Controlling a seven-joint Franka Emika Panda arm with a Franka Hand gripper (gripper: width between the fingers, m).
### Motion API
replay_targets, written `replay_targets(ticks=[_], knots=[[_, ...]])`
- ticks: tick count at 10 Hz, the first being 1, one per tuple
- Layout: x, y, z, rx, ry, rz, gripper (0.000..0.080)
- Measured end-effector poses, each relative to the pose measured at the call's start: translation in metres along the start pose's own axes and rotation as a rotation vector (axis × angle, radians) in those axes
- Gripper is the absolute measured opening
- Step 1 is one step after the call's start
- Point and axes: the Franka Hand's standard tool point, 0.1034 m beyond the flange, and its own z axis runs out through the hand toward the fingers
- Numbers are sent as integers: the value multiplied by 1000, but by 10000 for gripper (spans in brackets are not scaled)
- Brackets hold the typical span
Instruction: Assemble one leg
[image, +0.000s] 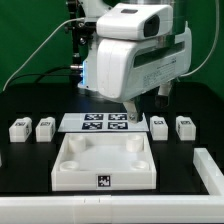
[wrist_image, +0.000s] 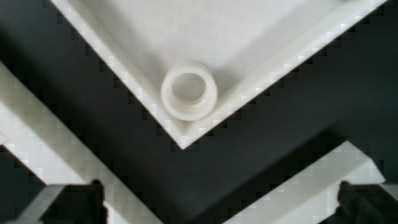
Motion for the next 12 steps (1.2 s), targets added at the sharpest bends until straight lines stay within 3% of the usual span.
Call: replay_targets(ticks=[10,11,12], knots=[[-1,1,1,-1,-3,-148,650],[-7,2,3,-5,0,-290,650],[-26,-1,9,-19,9,-435,650]])
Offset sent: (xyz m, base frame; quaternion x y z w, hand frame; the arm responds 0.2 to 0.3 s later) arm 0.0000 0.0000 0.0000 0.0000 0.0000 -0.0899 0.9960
